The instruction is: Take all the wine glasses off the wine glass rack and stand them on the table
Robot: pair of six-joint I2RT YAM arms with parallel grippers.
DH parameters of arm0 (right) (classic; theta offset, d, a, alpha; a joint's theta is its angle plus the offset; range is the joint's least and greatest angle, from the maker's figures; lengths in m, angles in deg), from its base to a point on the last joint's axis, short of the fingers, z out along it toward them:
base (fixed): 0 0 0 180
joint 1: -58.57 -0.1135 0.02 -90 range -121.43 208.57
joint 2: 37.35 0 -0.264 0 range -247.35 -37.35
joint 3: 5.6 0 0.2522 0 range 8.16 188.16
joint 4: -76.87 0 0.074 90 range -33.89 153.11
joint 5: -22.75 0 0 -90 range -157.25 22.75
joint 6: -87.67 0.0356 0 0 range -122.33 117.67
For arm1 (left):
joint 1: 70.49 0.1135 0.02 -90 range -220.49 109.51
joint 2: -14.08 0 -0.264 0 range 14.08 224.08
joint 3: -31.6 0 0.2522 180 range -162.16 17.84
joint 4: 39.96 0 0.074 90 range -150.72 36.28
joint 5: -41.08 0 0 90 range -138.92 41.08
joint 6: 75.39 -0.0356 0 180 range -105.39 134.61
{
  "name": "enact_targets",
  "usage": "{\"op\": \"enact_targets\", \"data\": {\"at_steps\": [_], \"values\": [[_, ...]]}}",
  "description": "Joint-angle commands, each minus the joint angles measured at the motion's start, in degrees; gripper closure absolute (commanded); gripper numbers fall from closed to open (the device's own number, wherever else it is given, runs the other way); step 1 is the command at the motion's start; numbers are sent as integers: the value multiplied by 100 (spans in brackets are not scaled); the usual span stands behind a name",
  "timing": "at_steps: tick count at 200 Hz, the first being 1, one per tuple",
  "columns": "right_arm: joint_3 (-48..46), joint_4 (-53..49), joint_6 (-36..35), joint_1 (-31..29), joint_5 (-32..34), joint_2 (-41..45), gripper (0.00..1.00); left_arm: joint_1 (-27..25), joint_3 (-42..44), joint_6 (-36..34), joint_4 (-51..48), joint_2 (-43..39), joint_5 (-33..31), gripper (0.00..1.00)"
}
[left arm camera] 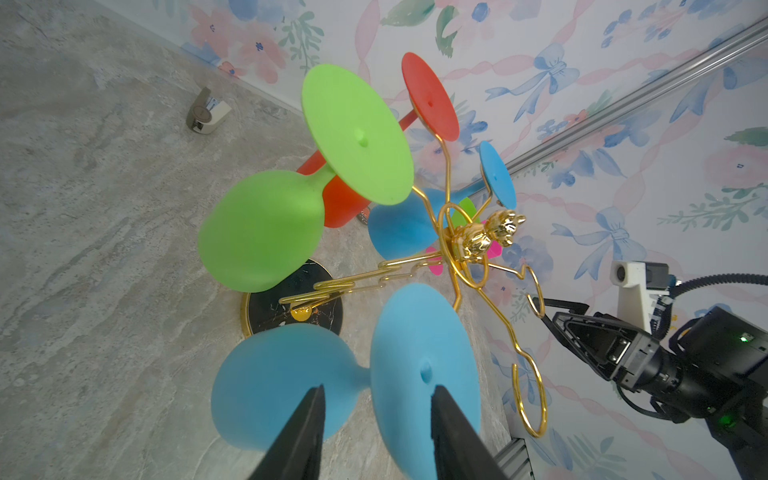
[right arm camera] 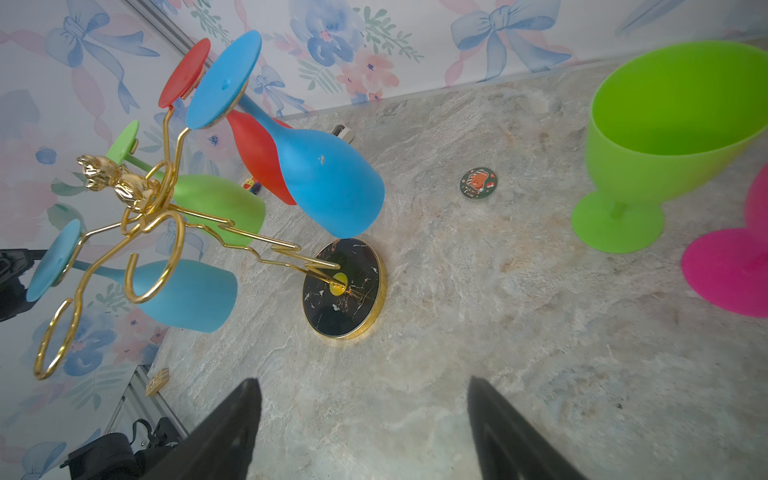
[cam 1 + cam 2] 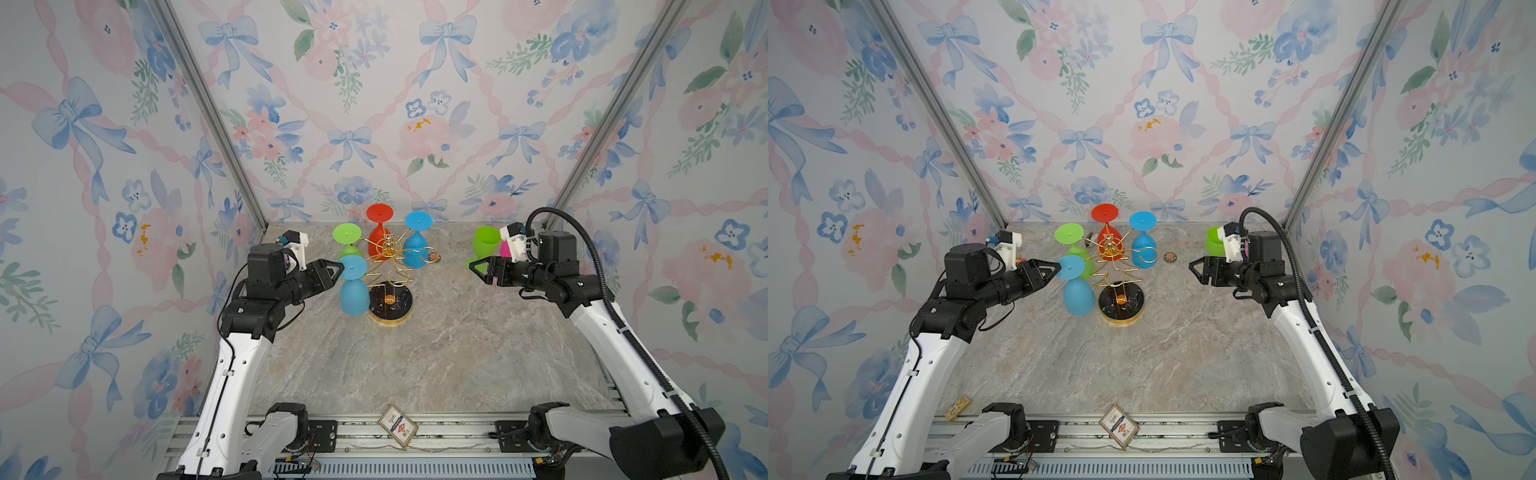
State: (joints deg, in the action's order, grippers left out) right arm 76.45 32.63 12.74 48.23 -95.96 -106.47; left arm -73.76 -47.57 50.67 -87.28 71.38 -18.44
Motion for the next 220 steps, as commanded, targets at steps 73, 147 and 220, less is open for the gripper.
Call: {"op": "enact_targets", "data": {"at_steps": [73, 147, 220], "values": [[-235, 234, 189, -137, -12, -90, 20, 121, 4, 90, 156, 154, 535, 73], [-277, 236, 189, -177, -14, -65, 20, 160, -16, 169, 201, 185, 653, 90], [-349, 250, 202, -183, -27, -22, 20, 183, -141, 221, 201, 189, 700, 95]]}}
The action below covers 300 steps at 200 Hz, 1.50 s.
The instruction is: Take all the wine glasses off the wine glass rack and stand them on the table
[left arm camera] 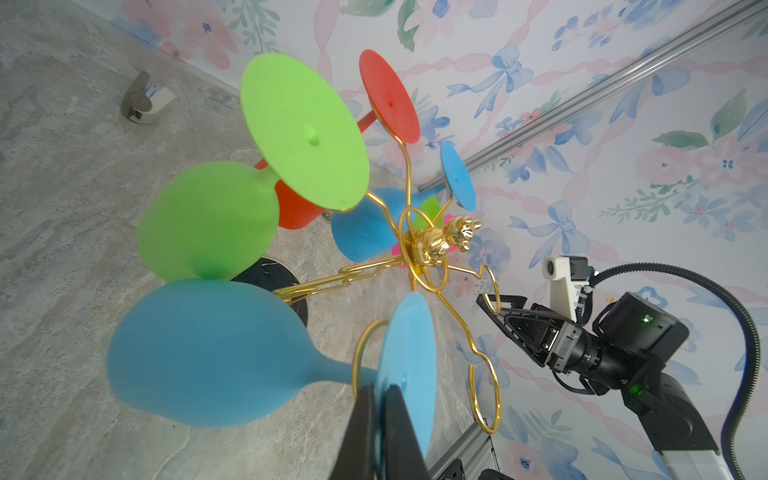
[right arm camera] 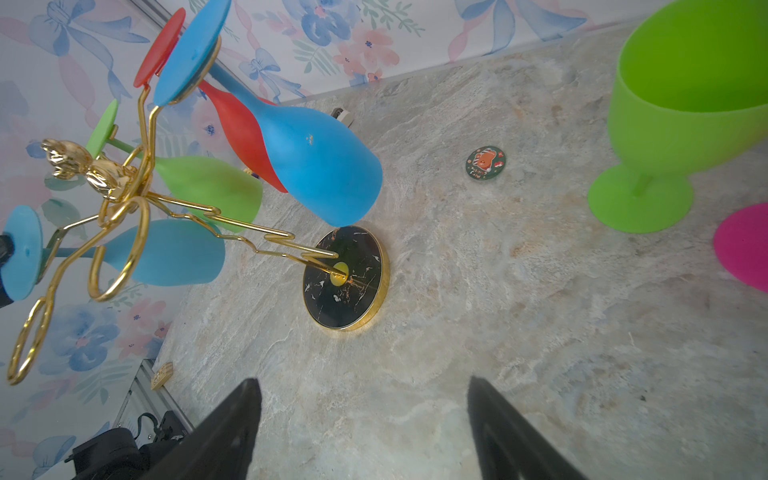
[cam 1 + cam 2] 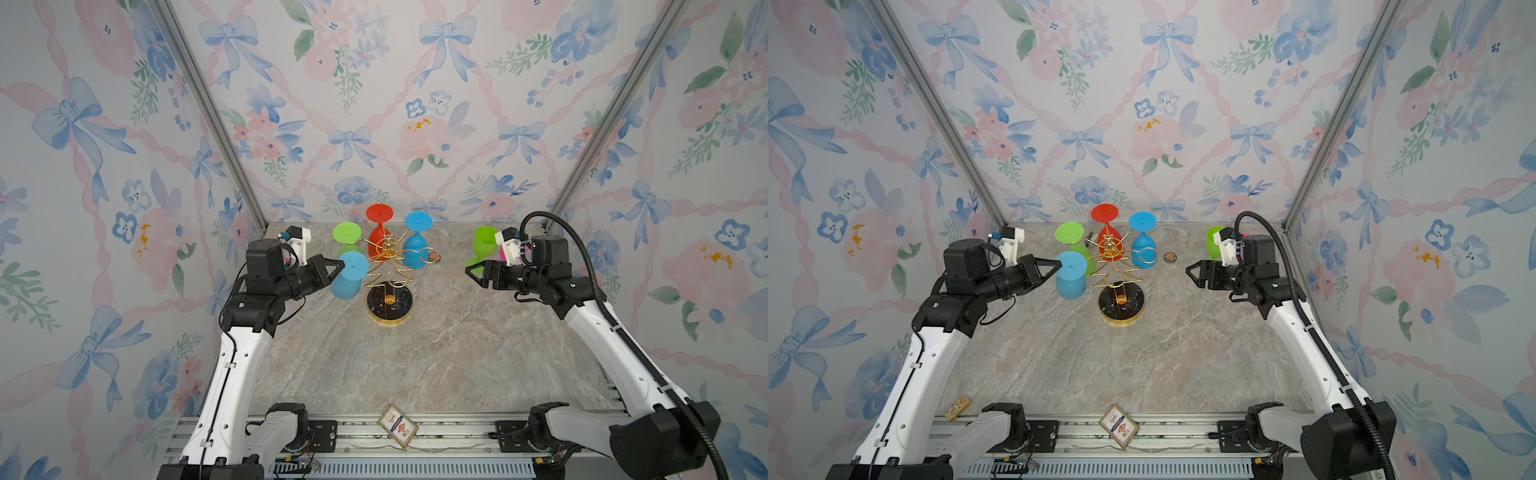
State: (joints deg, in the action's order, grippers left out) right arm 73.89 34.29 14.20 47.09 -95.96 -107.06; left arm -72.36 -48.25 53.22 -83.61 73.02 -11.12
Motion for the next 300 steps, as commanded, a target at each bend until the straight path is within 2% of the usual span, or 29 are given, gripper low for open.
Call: {"op": "enact_targets", "data": {"at_steps": [1, 71, 214, 300], "values": [[-90, 85, 54, -71, -28, 32, 20, 45, -77, -32, -162, 27, -34, 95], [-159, 122, 82, -73, -38, 54, 20, 68, -120, 74, -25, 120, 46, 100], [-267, 223, 165, -82, -74, 139, 20, 55, -186, 382, 226, 611, 690, 100], [-291, 277, 184, -91, -142, 110, 20, 55, -177, 684, 642, 767, 753, 100]]}}
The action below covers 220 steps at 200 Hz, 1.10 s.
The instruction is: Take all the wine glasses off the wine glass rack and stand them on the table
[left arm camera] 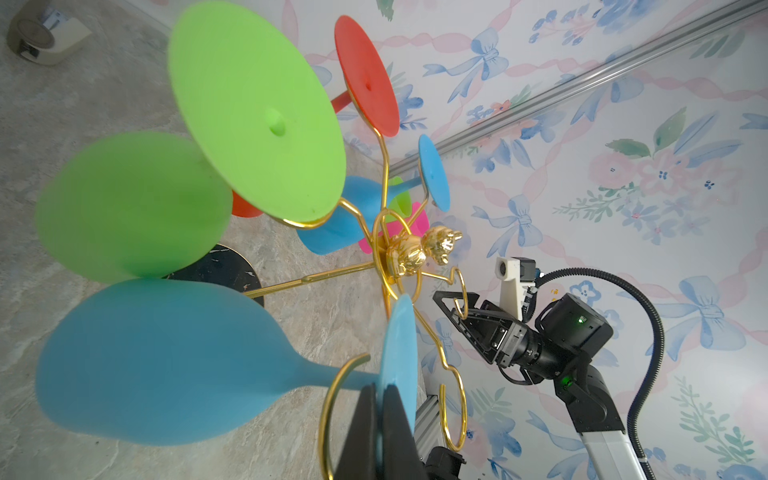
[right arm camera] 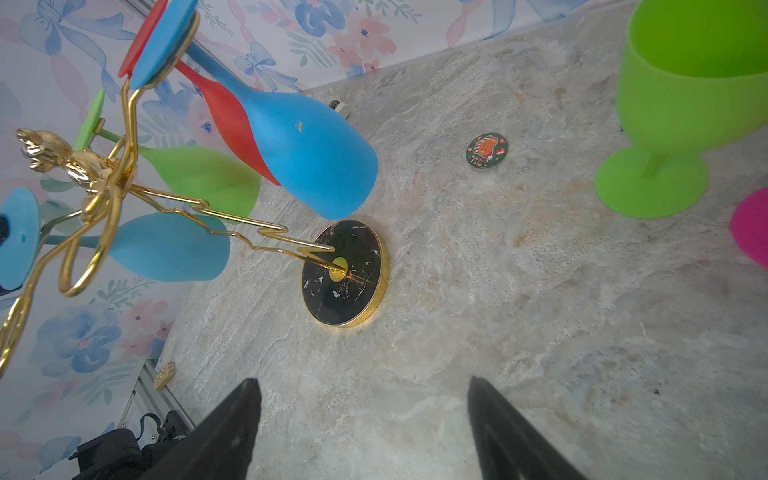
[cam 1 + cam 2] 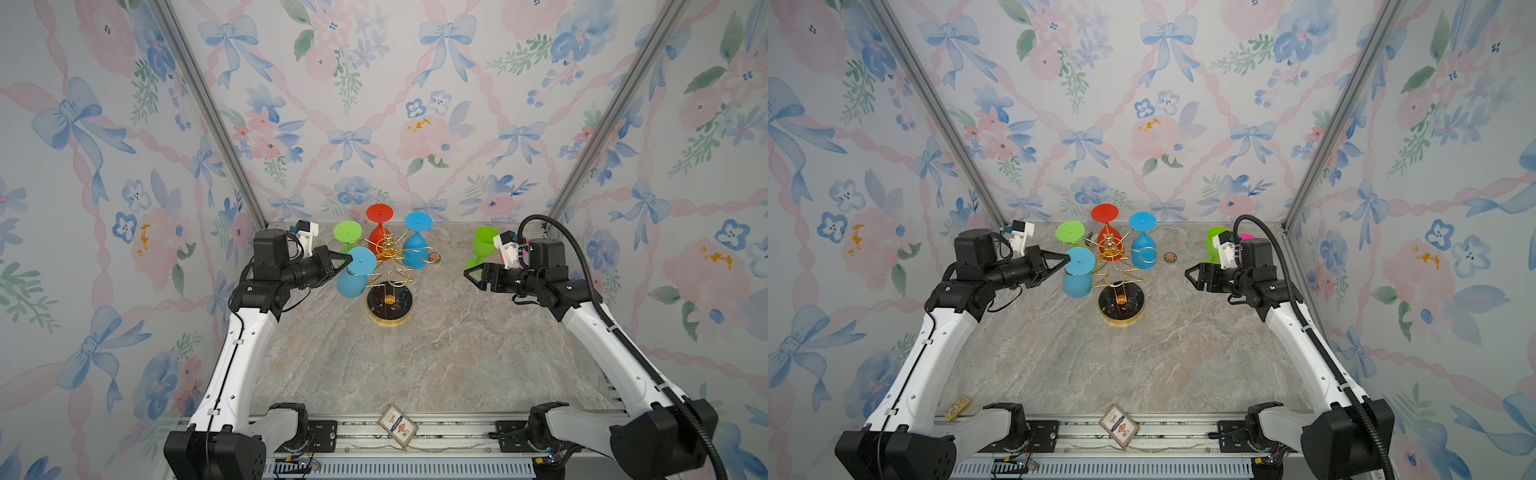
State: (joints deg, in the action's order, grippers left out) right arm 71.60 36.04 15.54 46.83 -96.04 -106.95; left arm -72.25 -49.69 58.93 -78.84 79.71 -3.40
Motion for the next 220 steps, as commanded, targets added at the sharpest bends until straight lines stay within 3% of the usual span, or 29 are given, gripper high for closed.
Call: {"op": "enact_targets", "data": {"at_steps": [1, 139, 220], "values": [[-65, 104, 55, -64, -134, 98, 20, 49, -28, 122, 179, 99, -18, 100], [-108, 161, 71, -64, -172, 68, 20, -59, 1, 299, 542, 347, 356, 100], [-163, 149, 85, -64, -168, 121, 20, -118, -32, 388, 723, 456, 256, 100]]}}
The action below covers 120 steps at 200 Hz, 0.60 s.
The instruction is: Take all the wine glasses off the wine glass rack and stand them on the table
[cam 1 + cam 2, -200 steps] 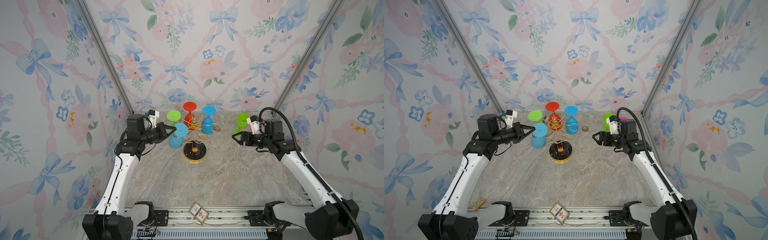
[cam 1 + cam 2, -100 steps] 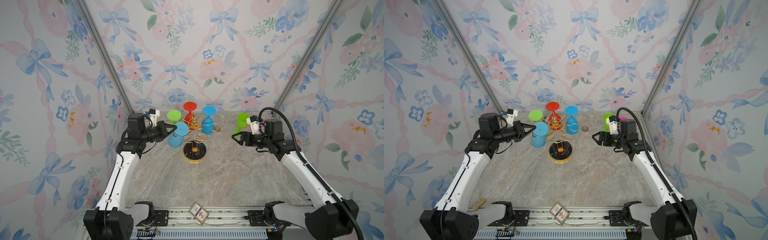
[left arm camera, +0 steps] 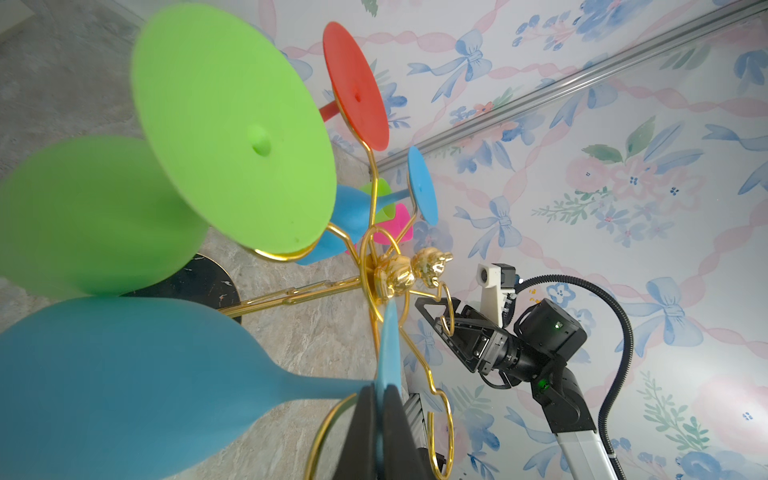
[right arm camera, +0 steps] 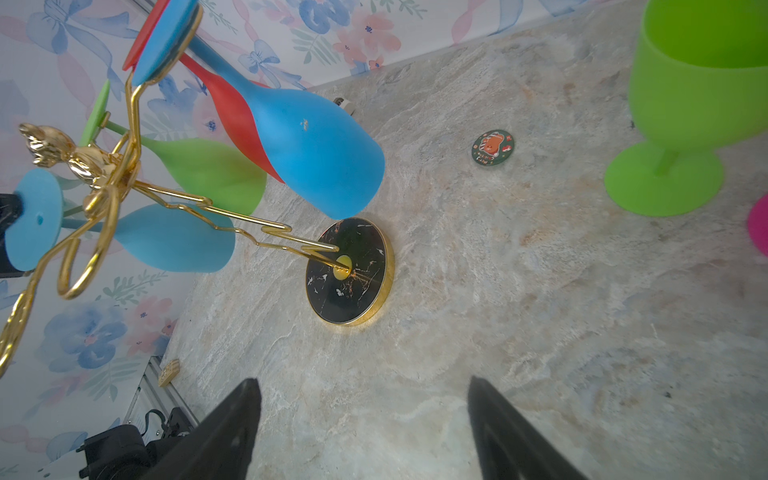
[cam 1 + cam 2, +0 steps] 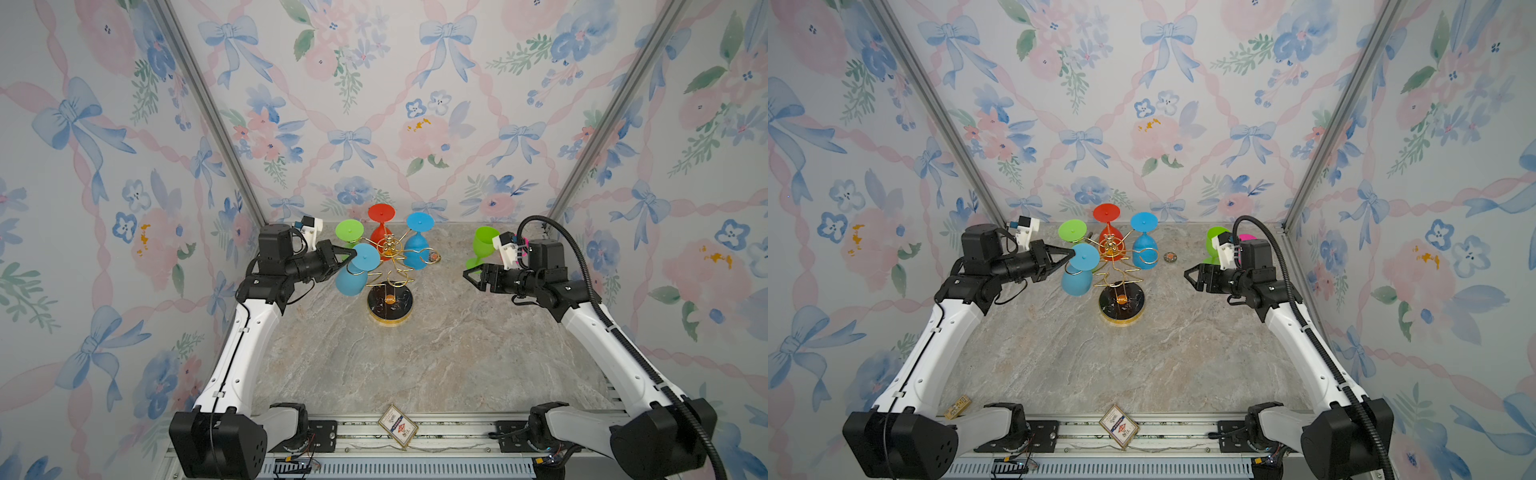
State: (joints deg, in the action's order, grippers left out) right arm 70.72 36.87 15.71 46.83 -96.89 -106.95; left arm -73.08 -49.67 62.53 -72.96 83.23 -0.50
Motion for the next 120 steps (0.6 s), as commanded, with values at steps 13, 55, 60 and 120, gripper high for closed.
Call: {"op": "enact_targets", "data": {"at_steps": [13, 55, 60, 120], "values": [[-85, 54, 51, -64, -76, 137, 20, -40, -33, 81, 203, 133, -18, 100], [-112, 40, 42, -64, -60, 170, 20, -101, -97, -31, 232, 197, 275, 100], [-113, 45, 48, -64, -66, 172, 20, -101, -92, -45, 228, 197, 338, 100], [-134, 50, 80, -64, -51, 204, 20, 10, 119, 31, 243, 181, 640, 100]]}}
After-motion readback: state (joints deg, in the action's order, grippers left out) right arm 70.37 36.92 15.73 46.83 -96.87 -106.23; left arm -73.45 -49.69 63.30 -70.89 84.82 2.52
